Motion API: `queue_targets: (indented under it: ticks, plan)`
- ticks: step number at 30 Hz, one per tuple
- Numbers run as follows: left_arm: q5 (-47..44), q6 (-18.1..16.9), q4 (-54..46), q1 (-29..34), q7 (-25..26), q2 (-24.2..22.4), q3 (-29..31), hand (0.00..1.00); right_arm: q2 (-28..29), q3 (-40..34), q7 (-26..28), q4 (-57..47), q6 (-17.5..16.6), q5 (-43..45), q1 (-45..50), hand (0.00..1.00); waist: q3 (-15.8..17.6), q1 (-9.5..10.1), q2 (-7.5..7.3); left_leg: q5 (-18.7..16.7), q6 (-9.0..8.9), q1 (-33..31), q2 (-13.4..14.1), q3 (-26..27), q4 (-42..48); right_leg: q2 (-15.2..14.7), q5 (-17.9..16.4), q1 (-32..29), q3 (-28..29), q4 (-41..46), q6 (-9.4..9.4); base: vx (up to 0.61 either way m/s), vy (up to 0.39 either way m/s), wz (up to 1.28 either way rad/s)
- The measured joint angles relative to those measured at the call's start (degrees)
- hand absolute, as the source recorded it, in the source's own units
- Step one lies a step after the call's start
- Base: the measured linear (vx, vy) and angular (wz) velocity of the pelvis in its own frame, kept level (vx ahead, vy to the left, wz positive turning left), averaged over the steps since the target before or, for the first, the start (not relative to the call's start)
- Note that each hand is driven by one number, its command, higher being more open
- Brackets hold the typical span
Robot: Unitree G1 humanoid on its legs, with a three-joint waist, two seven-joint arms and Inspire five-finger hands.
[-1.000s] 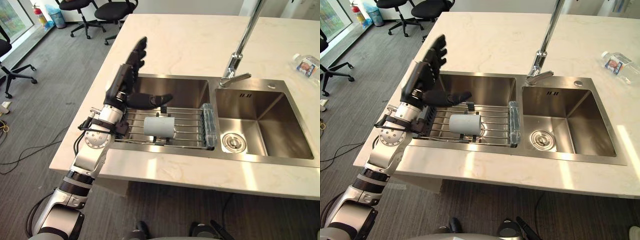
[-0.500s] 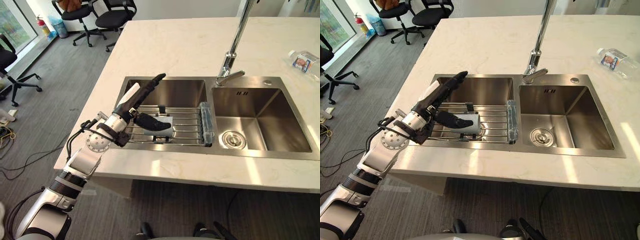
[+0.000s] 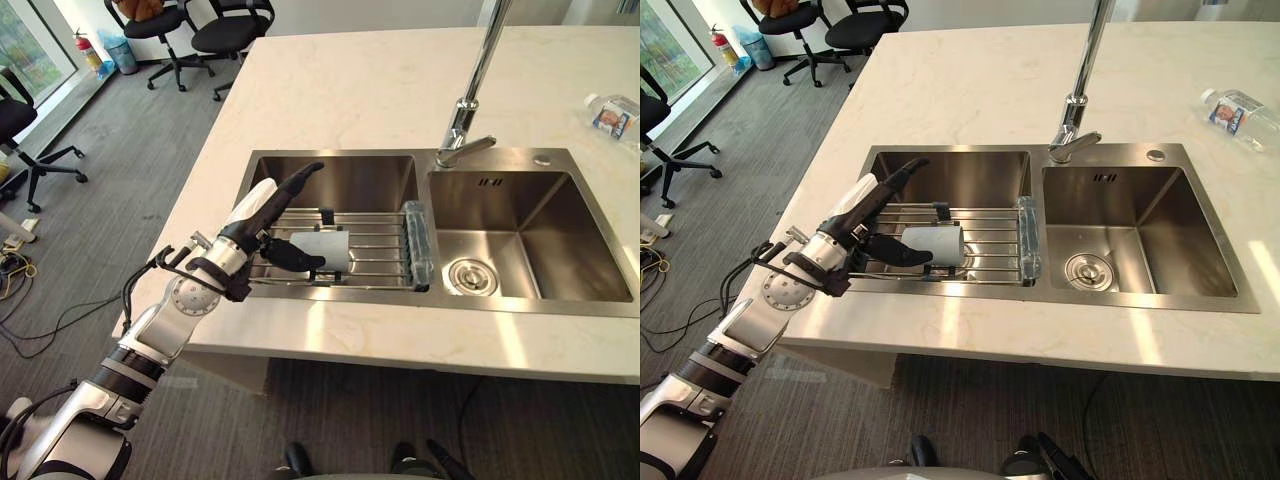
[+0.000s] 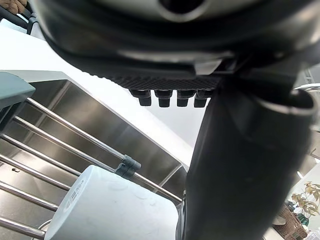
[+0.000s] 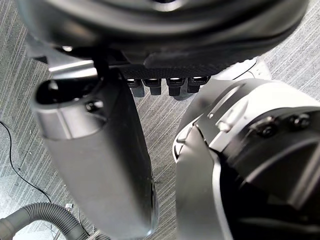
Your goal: Walk over to the sink, pick up the cup, carry it to the dishwasher, place the cup inside the dishwasher, then close the dishwasher door
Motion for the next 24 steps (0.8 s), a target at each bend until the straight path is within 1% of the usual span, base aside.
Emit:
queue_targets:
  ticks: [8, 10, 13, 17, 24]
  plan:
    - [2.1, 0.0, 1.5, 0.7, -0.1, 0.0, -1.7, 1.00, 0.2, -0.9, -0.1, 0.4, -0.1, 0.0, -0.1, 1.00, 0.0, -0.22, 0.01, 0.0, 0.03, 0.2, -0.1, 0.1, 0.0, -0.2, 0.4, 0.0, 0.4, -0.3, 0.11, -0.04, 0.002, -0.02]
    - [2.2, 0.0, 2.8, 0.7, -1.3, 0.0, -3.1, 1.00, 0.4, -1.7, -0.1, 0.3, -0.1, 0.0, -0.1, 1.00, 0.0, -0.31, 0.02, 0.0, 0.00, 0.2, -0.1, 0.2, 0.0, -0.2, 0.4, -0.2, 0.6, -0.3, 0.12, -0.04, -0.001, -0.06]
    - [3.3, 1.2, 3.4, 0.8, -2.6, -0.1, -3.4, 1.00, 0.4, -1.8, -0.2, 0.3, -0.1, 0.0, -0.1, 1.00, 0.0, -0.70, 0.01, 0.0, -0.03, 0.2, 0.0, 0.5, -0.2, -0.2, 0.5, -0.4, 0.9, -0.3, 0.14, -0.01, -0.005, -0.05]
    - [4.4, 2.3, 3.4, 0.8, -1.6, -0.2, -3.4, 1.00, 0.5, -1.7, -0.2, 0.2, -0.1, 0.0, -0.2, 1.00, 0.0, -1.38, 0.04, 0.0, 0.02, 0.4, -0.1, 0.7, -0.5, -0.1, 0.5, -0.5, 1.0, -0.3, 0.18, 0.00, 0.000, 0.00]
    - [5.8, 2.8, 6.0, 0.8, 1.0, -1.6, -3.3, 1.00, 0.9, -1.5, -0.5, 0.2, -0.1, 0.1, -0.2, 1.00, 0.0, -1.60, 0.04, 0.0, 0.01, 0.6, -0.1, 0.8, -0.5, -0.2, 0.5, -0.5, 1.3, -0.3, 0.26, 0.00, -0.002, -0.01]
